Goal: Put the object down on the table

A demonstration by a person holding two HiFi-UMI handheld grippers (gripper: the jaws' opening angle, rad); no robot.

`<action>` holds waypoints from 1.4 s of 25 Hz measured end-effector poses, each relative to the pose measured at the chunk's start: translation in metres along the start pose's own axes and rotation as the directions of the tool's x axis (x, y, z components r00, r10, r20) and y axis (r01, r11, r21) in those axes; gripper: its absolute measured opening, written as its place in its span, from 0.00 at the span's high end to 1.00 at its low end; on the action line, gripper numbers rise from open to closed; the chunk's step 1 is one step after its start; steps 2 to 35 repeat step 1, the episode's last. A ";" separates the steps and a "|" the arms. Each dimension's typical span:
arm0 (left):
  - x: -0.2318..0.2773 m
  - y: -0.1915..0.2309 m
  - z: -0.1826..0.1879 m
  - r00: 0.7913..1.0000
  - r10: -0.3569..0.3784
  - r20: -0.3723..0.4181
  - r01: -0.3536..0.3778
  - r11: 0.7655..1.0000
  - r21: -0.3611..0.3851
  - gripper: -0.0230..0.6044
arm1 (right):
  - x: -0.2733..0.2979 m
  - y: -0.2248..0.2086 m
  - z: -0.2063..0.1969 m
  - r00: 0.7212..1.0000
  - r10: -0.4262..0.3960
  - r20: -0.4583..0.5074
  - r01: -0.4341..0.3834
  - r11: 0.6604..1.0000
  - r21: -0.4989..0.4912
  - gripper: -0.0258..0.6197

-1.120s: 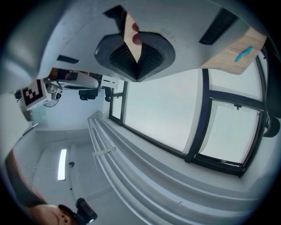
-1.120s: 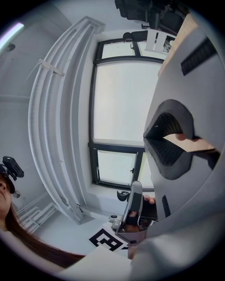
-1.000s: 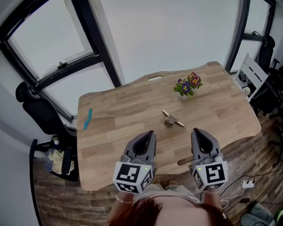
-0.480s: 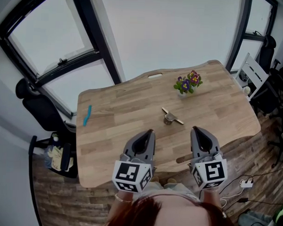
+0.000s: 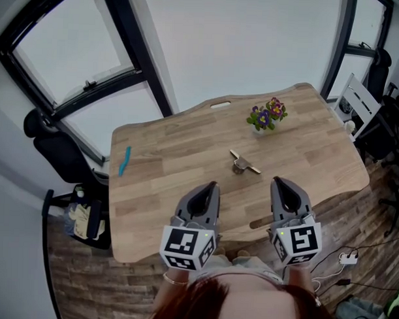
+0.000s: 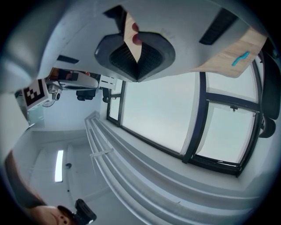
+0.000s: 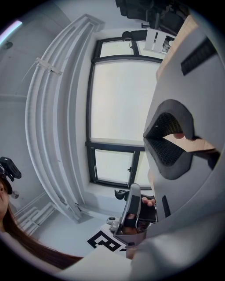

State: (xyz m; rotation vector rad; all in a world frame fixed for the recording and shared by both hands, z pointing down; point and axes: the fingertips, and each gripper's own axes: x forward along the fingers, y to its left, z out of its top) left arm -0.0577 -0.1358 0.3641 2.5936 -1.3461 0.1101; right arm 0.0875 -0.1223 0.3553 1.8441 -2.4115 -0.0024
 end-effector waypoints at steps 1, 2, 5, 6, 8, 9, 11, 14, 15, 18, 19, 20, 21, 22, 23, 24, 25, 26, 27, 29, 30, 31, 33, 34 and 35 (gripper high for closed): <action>0.001 0.001 0.000 1.000 0.002 -0.001 -0.002 1.000 0.002 0.96 | 0.000 -0.001 -0.001 1.000 0.000 0.000 0.000 1.000 -0.001 0.96; 0.001 0.001 0.000 1.000 0.002 -0.001 -0.002 1.000 0.002 0.96 | 0.000 -0.001 -0.001 1.000 0.000 0.000 0.000 1.000 -0.001 0.96; 0.001 0.001 0.000 1.000 0.002 -0.001 -0.002 1.000 0.002 0.96 | 0.000 -0.001 -0.001 1.000 0.000 0.000 0.000 1.000 -0.001 0.96; 0.001 0.001 0.000 1.000 0.002 -0.001 -0.002 1.000 0.002 0.96 | 0.000 -0.001 -0.001 1.000 0.000 0.000 0.000 1.000 -0.001 0.96; 0.001 0.001 0.000 1.000 0.002 -0.001 -0.002 1.000 0.002 0.96 | 0.000 -0.001 -0.001 1.000 0.000 0.000 0.000 1.000 -0.001 0.96; 0.001 0.001 0.000 1.000 0.002 -0.001 -0.002 1.000 0.002 0.96 | 0.000 -0.001 -0.001 1.000 0.000 0.000 0.000 1.000 -0.001 0.96; 0.001 0.001 0.000 1.000 0.002 -0.001 -0.002 1.000 0.002 0.96 | 0.000 -0.001 -0.001 1.000 0.000 0.000 0.000 1.000 -0.001 0.96; 0.001 0.001 0.000 1.000 0.002 -0.001 -0.002 1.000 0.002 0.96 | 0.000 -0.001 -0.001 1.000 0.000 0.000 0.000 1.000 -0.001 0.96; 0.001 0.001 0.000 1.000 0.002 -0.001 -0.002 1.000 0.002 0.96 | 0.000 -0.001 -0.001 1.000 0.000 0.000 0.000 1.000 -0.001 0.96; 0.001 0.001 0.000 1.000 0.002 -0.001 -0.002 1.000 0.002 0.96 | 0.000 -0.001 -0.001 1.000 0.000 0.000 0.000 1.000 -0.001 0.96; 0.001 0.001 0.000 1.000 0.002 -0.001 -0.002 1.000 0.002 0.96 | 0.000 -0.001 -0.001 1.000 0.000 0.000 0.000 1.000 -0.001 0.96; 0.001 0.001 0.000 1.000 0.002 -0.001 -0.002 1.000 0.002 0.96 | 0.000 -0.001 -0.001 1.000 0.000 0.000 0.000 1.000 -0.001 0.96; 0.001 0.001 0.000 1.000 0.002 -0.001 -0.002 1.000 0.002 0.96 | 0.000 -0.001 -0.001 1.000 0.000 0.000 0.000 1.000 -0.001 0.96; 0.001 0.001 0.000 1.000 0.002 -0.001 -0.002 1.000 0.002 0.96 | 0.000 -0.001 -0.001 1.000 0.000 0.000 0.000 1.000 -0.001 0.96; 0.001 0.001 0.000 1.000 0.002 -0.001 -0.002 1.000 0.002 0.96 | 0.000 -0.001 -0.001 1.000 0.000 0.000 0.000 1.000 -0.001 0.96; 0.001 0.001 0.000 1.000 0.002 -0.001 -0.002 1.000 0.002 0.96 | 0.000 -0.001 -0.001 1.000 0.000 0.000 0.000 1.000 -0.001 0.96; 0.001 0.001 0.000 1.000 0.002 -0.001 -0.002 1.000 0.002 0.96 | 0.000 -0.001 -0.001 1.000 0.000 0.000 0.000 1.000 -0.001 0.96; 0.001 0.001 0.000 1.000 0.002 -0.001 -0.002 1.000 0.002 0.96 | 0.000 -0.001 -0.001 1.000 0.000 0.000 0.000 1.000 -0.001 0.96; 0.001 0.001 0.000 1.000 0.002 -0.001 -0.002 1.000 0.002 0.96 | 0.000 -0.001 -0.001 1.000 0.000 0.000 0.000 1.000 -0.001 0.96; 0.001 0.001 0.000 1.000 0.002 -0.001 -0.002 1.000 0.002 0.96 | 0.000 -0.001 -0.001 1.000 0.000 0.000 0.000 1.000 -0.001 0.96; 0.001 0.001 0.000 1.000 0.002 -0.001 -0.002 1.000 0.002 0.96 | 0.000 -0.001 -0.001 1.000 0.000 0.000 0.000 1.000 -0.001 0.96; 0.001 0.001 0.000 1.000 0.002 -0.001 -0.002 1.000 0.002 0.96 | 0.000 -0.001 -0.001 1.000 0.000 0.000 0.000 1.000 -0.001 0.96; 0.001 0.001 0.000 1.000 0.002 -0.001 -0.002 1.000 0.002 0.96 | 0.000 -0.001 -0.001 1.000 0.000 0.000 0.000 1.000 -0.001 0.96; 0.001 0.001 0.000 1.000 0.002 -0.001 -0.002 1.000 0.002 0.96 | 0.000 -0.001 -0.001 1.000 0.000 0.000 0.000 1.000 -0.001 0.96; 0.001 0.001 0.000 1.000 0.002 -0.001 -0.002 1.000 0.002 0.96 | 0.000 -0.001 -0.001 1.000 0.000 0.000 0.000 1.000 -0.001 0.96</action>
